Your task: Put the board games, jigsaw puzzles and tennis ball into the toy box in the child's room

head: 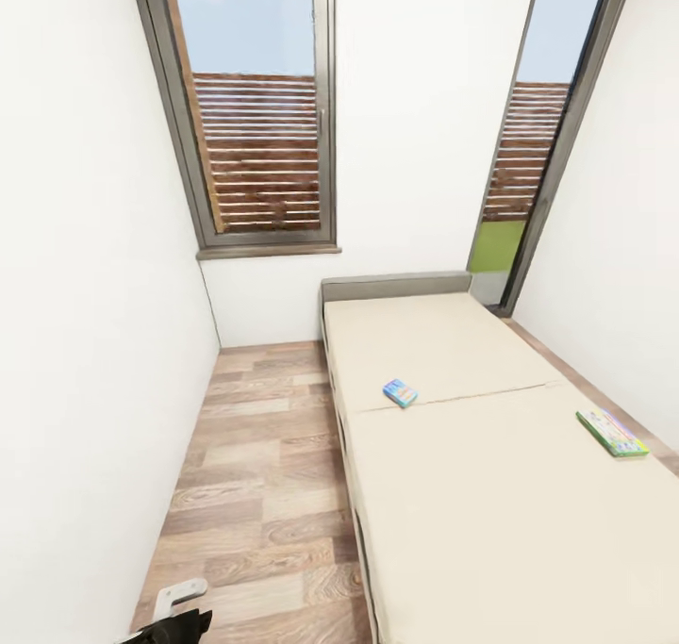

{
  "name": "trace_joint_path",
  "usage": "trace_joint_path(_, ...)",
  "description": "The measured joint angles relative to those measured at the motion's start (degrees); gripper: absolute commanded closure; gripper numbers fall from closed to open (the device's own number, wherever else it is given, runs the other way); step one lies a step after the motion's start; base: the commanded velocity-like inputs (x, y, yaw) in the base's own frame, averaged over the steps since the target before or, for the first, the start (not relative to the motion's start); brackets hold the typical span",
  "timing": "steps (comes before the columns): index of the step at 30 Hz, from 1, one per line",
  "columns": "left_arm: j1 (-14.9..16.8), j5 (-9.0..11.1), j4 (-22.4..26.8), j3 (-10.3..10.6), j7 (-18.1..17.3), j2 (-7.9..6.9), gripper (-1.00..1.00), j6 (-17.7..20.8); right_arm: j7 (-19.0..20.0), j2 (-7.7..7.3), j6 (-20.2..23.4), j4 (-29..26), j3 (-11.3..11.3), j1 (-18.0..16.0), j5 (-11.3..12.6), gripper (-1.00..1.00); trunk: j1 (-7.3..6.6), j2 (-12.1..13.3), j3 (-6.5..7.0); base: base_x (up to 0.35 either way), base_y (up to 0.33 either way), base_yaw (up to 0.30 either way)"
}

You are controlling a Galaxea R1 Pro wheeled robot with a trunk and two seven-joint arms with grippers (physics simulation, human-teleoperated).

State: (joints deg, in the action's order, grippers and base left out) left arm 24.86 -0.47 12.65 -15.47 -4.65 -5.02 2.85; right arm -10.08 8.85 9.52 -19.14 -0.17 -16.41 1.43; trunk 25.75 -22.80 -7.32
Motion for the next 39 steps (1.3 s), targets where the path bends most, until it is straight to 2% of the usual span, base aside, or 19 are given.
trace_joint_path(7, 0.0, 0.0, 0.0, 0.0, 0.0, 0.0, -1.0, 0.0, 0.0, 0.0, 0.0, 0.0, 0.0, 0.0, 0.0, -1.0, 0.0, 0.0, 0.0, 0.0, 0.061, -0.208)
trace_joint_path(20, 0.0, 0.0, 0.0, 0.0, 0.0, 0.0, -1.0, 0.0, -0.1, 0.04, -0.1, -0.1, 0.1, 0.0, 0.0, -1.0, 0.0, 0.0, 0.0, 0.0, 0.121, -0.052)
trace_joint_path(39, 0.0, 0.0, 0.0, 0.0, 0.0, 0.0, -1.0, -0.1, 0.0, 0.0, -0.1, 0.0, 0.1, 0.0, 0.0, -1.0, 0.0, 0.0, 0.0, 0.0, 0.093, -0.258)
